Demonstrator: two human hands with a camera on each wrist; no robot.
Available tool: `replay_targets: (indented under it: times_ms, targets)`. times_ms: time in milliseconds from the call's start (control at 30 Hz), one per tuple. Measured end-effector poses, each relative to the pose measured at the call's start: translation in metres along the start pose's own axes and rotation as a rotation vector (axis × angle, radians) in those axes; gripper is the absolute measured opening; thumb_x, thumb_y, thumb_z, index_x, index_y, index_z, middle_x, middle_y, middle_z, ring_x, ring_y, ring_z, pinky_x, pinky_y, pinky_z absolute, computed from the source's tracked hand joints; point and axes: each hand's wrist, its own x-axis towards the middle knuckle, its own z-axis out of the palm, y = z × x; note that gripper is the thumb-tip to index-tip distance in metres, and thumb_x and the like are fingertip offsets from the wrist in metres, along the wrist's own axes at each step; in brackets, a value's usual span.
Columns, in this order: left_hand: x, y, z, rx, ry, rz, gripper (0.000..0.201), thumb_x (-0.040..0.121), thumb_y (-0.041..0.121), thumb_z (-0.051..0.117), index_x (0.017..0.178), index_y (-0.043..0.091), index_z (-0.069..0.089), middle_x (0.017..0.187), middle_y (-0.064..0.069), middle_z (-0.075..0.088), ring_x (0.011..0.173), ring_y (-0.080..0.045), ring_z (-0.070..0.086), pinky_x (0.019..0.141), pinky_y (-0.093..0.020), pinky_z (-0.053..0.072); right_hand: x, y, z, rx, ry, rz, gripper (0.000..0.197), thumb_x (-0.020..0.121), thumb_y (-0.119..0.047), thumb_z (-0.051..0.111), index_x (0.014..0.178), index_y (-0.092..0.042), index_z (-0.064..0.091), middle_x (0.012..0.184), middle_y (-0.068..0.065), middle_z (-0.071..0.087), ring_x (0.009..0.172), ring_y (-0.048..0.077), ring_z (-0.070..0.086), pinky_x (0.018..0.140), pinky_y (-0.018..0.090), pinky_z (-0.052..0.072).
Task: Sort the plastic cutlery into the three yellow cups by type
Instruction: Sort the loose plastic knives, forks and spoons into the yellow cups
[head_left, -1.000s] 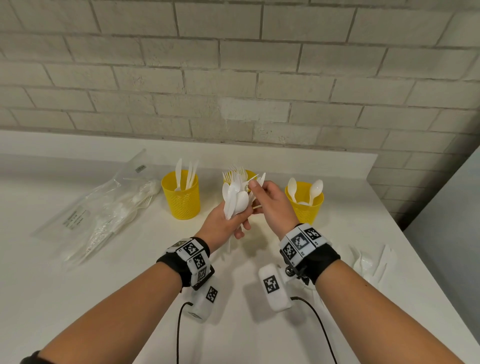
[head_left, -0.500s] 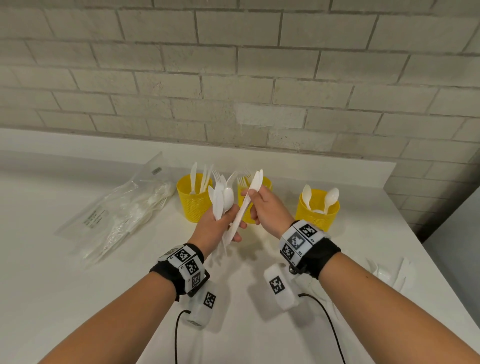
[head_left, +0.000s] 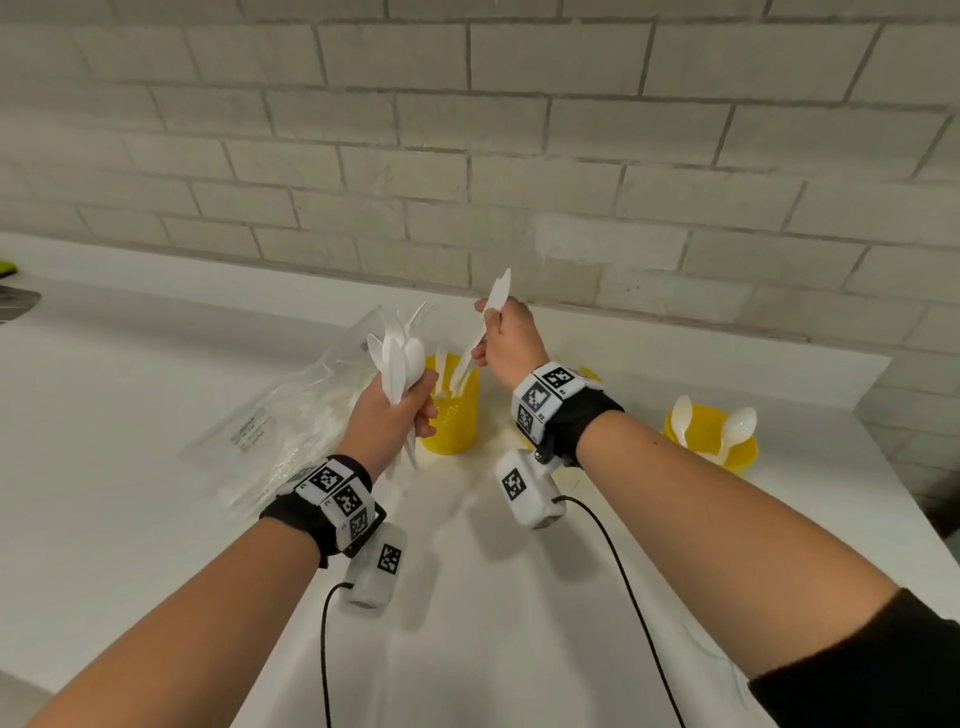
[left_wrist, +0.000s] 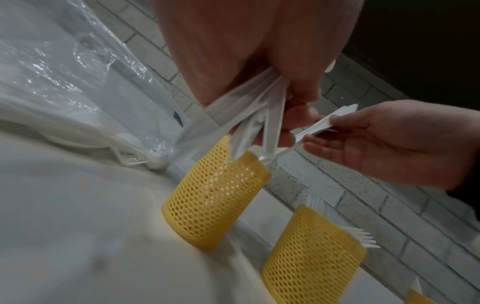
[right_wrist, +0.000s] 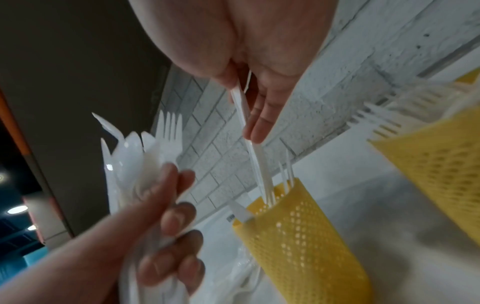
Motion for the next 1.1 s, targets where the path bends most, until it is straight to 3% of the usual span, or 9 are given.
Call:
replay_targets:
  times_ms: [133,267,333,467,700,800,933,1033,1100]
  targets:
    - [0.002,0.003,0.003,-0.036,-0.03,-0.002,0.03,0.092,0.033,0.06,0.105,0.006,0.062,0.062,-0.004,0.06,0.048,-0.018,0.053,0.062,-0.035,0.052,-0.007,0.008,0.008,-0.166,-0.142,0.063,0.041,0.096,-0.028,0.046,0.132,-0.007,0.049,0.123,0.021,0.053,0.109,0.036,0.058,0.1,0.04,0.044]
    - [0.002,0.004,0.006,-0.133,-0.107,-0.01,0.021,0.093,0.032,0.058,0.099,0.014,0.067,0.063,-0.007,0.061,0.044,-0.019,0.053,0.064,-0.038,0.049,-0.021,0.001,-0.006,-0.127,-0.033,-0.054,0.04,0.094,-0.032,0.051,0.129,-0.012,0.055,0.122,0.014,0.056,0.116,0.025,0.05,0.104,0.031,0.035]
    - [0.001,0.004,0.008,-0.16,-0.167,-0.018,0.022,0.092,0.033,0.058,0.098,0.015,0.068,0.063,-0.008,0.061,0.044,-0.018,0.053,0.062,-0.036,0.049,-0.031,-0.01,-0.013,0.064,-0.079,-0.044,0.033,0.096,-0.03,0.049,0.119,-0.011,0.063,0.112,0.009,0.062,0.098,0.016,0.055,0.094,0.028,0.042]
    - [-0.004,0.005,0.02,-0.245,-0.272,-0.038,0.028,0.089,0.037,0.059,0.1,0.014,0.068,0.062,-0.008,0.06,0.041,-0.016,0.05,0.057,-0.031,0.049,-0.051,-0.014,-0.023,0.306,-0.179,0.056,0.019,0.09,-0.02,0.06,0.106,-0.009,0.059,0.083,0.0,0.061,0.051,-0.006,0.059,0.051,0.008,0.043]
    - [-0.01,0.004,0.036,-0.296,-0.294,-0.101,0.033,0.09,0.037,0.051,0.105,0.009,0.061,0.061,-0.008,0.061,0.037,-0.014,0.044,0.048,-0.026,0.051,-0.057,-0.008,-0.044,0.458,0.059,0.069,0.012,0.1,-0.022,0.039,0.105,-0.012,0.034,0.077,0.005,0.069,0.069,0.017,0.063,0.071,0.031,0.048]
    - [-0.01,0.003,0.04,-0.175,-0.277,-0.093,0.027,0.095,0.033,0.052,0.106,0.011,0.063,0.064,-0.008,0.06,0.038,-0.015,0.044,0.051,-0.028,0.051,-0.057,-0.01,-0.058,0.547,0.167,0.011,0.01,0.101,-0.022,0.036,0.104,-0.014,0.031,0.063,0.001,0.054,0.058,0.016,0.054,0.063,0.029,0.048]
    - [-0.006,0.001,0.048,-0.047,-0.154,-0.08,0.024,0.091,0.028,0.061,0.098,0.006,0.059,0.054,-0.003,0.043,0.038,-0.013,0.04,0.047,-0.026,0.049,-0.064,-0.008,-0.06,0.421,0.085,-0.005,0.03,0.089,-0.032,0.061,0.107,-0.01,0.053,0.065,-0.011,0.049,0.056,0.002,0.046,0.059,0.02,0.038]
    - [-0.008,0.0,0.054,0.056,-0.133,-0.009,0.013,0.087,0.03,0.066,0.088,0.019,0.06,0.051,0.008,0.046,0.042,-0.01,0.039,0.047,-0.025,0.048,-0.072,-0.004,-0.052,0.346,0.022,0.015,0.032,0.079,-0.029,0.074,0.104,-0.014,0.061,0.072,-0.007,0.051,0.071,0.01,0.053,0.07,0.025,0.047]
    - [-0.01,-0.001,0.058,0.105,-0.138,0.004,0.02,0.086,0.032,0.066,0.103,0.022,0.062,0.062,0.013,0.055,0.046,-0.004,0.045,0.049,-0.022,0.049,-0.077,-0.002,-0.046,0.324,0.017,0.036,0.043,0.073,-0.028,0.079,0.107,-0.017,0.057,0.083,-0.005,0.057,0.084,0.014,0.058,0.081,0.031,0.051]
